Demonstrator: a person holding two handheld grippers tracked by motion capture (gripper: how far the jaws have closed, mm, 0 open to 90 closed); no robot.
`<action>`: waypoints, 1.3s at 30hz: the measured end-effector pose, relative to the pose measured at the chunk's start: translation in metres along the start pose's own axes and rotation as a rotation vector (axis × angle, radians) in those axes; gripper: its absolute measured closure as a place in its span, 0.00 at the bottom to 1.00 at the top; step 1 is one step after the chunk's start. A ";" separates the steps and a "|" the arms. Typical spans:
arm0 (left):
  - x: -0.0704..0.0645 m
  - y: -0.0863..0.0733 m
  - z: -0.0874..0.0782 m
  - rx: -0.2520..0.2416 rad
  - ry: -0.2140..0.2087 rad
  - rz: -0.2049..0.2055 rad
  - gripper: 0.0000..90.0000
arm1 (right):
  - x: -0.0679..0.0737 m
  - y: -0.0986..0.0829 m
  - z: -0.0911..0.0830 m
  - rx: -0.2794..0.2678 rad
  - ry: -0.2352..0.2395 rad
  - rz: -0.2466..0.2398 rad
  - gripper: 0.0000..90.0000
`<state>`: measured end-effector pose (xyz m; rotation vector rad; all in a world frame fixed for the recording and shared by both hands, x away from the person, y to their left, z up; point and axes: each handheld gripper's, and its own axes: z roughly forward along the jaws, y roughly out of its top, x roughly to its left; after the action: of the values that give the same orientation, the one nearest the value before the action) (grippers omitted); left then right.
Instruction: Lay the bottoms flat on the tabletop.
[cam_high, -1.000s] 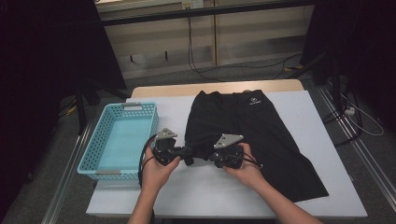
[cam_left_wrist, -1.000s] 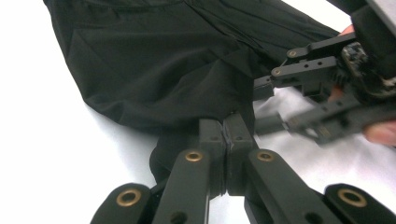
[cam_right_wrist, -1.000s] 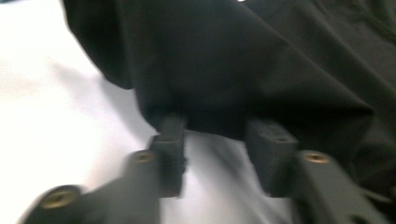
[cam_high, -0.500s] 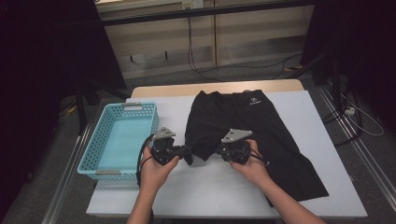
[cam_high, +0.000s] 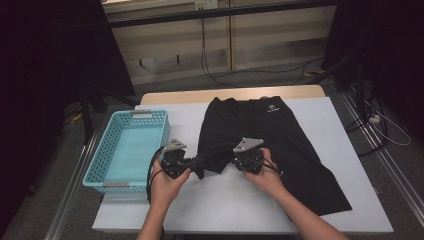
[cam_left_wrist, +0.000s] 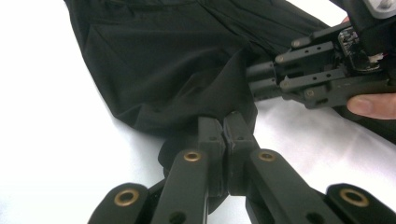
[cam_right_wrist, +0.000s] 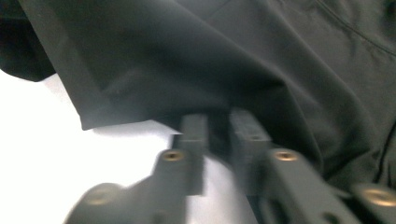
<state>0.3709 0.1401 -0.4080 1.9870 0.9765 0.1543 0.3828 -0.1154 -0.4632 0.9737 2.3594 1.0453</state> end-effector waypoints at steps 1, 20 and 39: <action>0.000 0.000 -0.001 -0.001 0.000 0.001 0.98 | -0.001 0.000 0.000 0.002 0.016 0.009 0.97; 0.005 0.011 0.002 -0.062 0.047 -0.049 0.99 | -0.025 0.003 -0.063 -0.055 0.091 0.043 0.98; 0.014 -0.003 0.025 0.027 0.112 0.008 0.46 | -0.042 -0.004 -0.035 -0.057 0.006 0.127 0.90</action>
<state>0.3902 0.1341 -0.4292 2.0249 1.0470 0.2603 0.3893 -0.1650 -0.4412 1.1127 2.2845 1.1574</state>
